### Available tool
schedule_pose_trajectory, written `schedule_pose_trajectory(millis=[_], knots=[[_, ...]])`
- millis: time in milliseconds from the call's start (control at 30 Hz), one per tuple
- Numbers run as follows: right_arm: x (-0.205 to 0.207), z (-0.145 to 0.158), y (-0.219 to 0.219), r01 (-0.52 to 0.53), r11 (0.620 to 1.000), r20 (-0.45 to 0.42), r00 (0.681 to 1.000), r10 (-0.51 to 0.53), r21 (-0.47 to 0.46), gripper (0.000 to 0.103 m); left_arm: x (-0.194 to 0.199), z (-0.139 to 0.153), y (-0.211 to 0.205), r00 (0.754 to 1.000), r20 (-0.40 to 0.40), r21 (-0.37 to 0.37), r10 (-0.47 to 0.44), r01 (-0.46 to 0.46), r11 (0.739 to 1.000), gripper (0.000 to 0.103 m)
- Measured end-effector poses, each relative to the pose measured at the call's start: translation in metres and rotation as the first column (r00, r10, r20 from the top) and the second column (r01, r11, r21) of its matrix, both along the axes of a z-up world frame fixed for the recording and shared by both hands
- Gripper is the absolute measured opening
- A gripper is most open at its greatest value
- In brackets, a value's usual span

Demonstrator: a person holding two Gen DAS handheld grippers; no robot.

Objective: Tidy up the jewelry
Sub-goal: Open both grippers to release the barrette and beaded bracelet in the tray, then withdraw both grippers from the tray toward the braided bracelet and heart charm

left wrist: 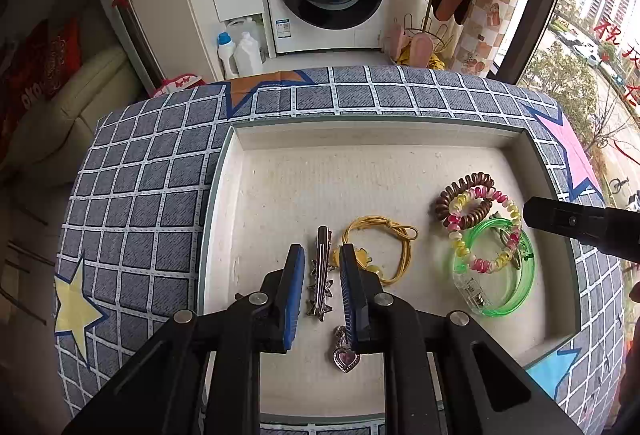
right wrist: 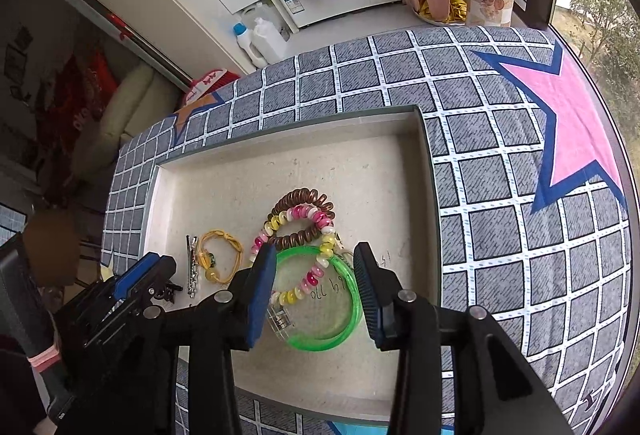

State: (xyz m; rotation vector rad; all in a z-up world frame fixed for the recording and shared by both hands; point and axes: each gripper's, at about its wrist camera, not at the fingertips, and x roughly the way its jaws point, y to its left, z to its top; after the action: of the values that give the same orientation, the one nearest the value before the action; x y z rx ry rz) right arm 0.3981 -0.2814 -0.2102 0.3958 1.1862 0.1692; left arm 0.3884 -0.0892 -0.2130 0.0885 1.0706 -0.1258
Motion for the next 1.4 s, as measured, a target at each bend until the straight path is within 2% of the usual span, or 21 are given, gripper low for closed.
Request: schedule_pose_trajectory(millis=[33, 67, 100, 133, 167, 200, 300, 467, 533, 667, 700, 867, 1400], knots=[[-0.002, 0.001, 0.000, 0.003, 1.000, 0.001, 1.000, -0.003, 0.002, 0.044, 0.000, 0.001, 0.001, 1.000, 0.000, -0.001, 0.002, -0.002, 1.000, 0.032], [-0.003, 0.002, 0.000, 0.005, 1.000, 0.003, 1.000, -0.005, 0.006, 0.044, -0.001, 0.002, 0.002, 1.000, 0.000, -0.003, 0.003, -0.003, 1.000, 0.041], [-0.005, 0.003, 0.000, 0.007, 1.000, 0.005, 1.000, -0.007, 0.009, 0.045, -0.003, 0.004, 0.003, 1.000, 0.002, -0.006, 0.010, -0.010, 1.000, 0.088], [-0.007, 0.005, 0.001, 0.008, 1.000, 0.007, 1.000, -0.008, 0.012, 0.047, -0.007, 0.008, 0.006, 0.999, 0.029, -0.003, 0.029, -0.029, 1.000, 0.103], [-0.009, 0.006, 0.002, 0.006, 1.000, 0.010, 1.000, -0.007, 0.013, 0.048, -0.014, 0.015, 0.008, 0.997, 0.074, -0.006, 0.039, -0.038, 0.999, 0.103], [-0.012, 0.008, 0.003, 0.005, 1.000, 0.014, 1.000, -0.005, 0.014, 0.049, -0.017, 0.019, 0.009, 0.996, 0.079, -0.008, 0.034, -0.034, 0.999, 0.103], [-0.019, 0.012, 0.004, 0.003, 1.000, 0.024, 1.000, -0.003, 0.016, 0.051, -0.025, 0.024, 0.013, 0.998, 0.062, -0.013, 0.032, -0.032, 0.999, 0.103], [-0.039, 0.019, 0.007, 0.010, 0.999, 0.030, 0.999, -0.011, 0.034, 0.059, -0.048, 0.030, 0.022, 0.998, 0.056, -0.015, 0.031, -0.030, 0.999, 0.103], [-0.048, 0.021, 0.008, 0.007, 0.999, 0.034, 0.999, -0.008, 0.037, 0.068, -0.060, 0.030, 0.024, 0.999, 0.048, -0.011, 0.025, -0.024, 1.000, 0.103], [-0.068, 0.026, 0.010, 0.004, 0.999, 0.039, 0.999, -0.006, 0.054, 0.077, -0.083, 0.030, 0.029, 1.000, 0.028, -0.009, 0.008, -0.007, 1.000, 0.103], [-0.074, 0.026, 0.010, 0.005, 0.998, 0.037, 0.999, -0.007, 0.067, 0.084, -0.088, 0.029, 0.031, 1.000, 0.021, -0.007, 0.006, -0.006, 1.000, 0.103], [-0.102, 0.027, 0.010, 0.011, 0.996, 0.027, 1.000, -0.014, 0.086, 0.084, -0.111, 0.024, 0.040, 0.999, -0.024, -0.017, 0.023, -0.024, 1.000, 0.103], [-0.191, 0.014, 0.010, 0.041, 0.999, -0.032, 0.999, -0.041, 0.001, 0.084, -0.177, 0.013, 0.055, 0.993, -0.116, -0.026, 0.028, -0.031, 0.999, 0.103]])
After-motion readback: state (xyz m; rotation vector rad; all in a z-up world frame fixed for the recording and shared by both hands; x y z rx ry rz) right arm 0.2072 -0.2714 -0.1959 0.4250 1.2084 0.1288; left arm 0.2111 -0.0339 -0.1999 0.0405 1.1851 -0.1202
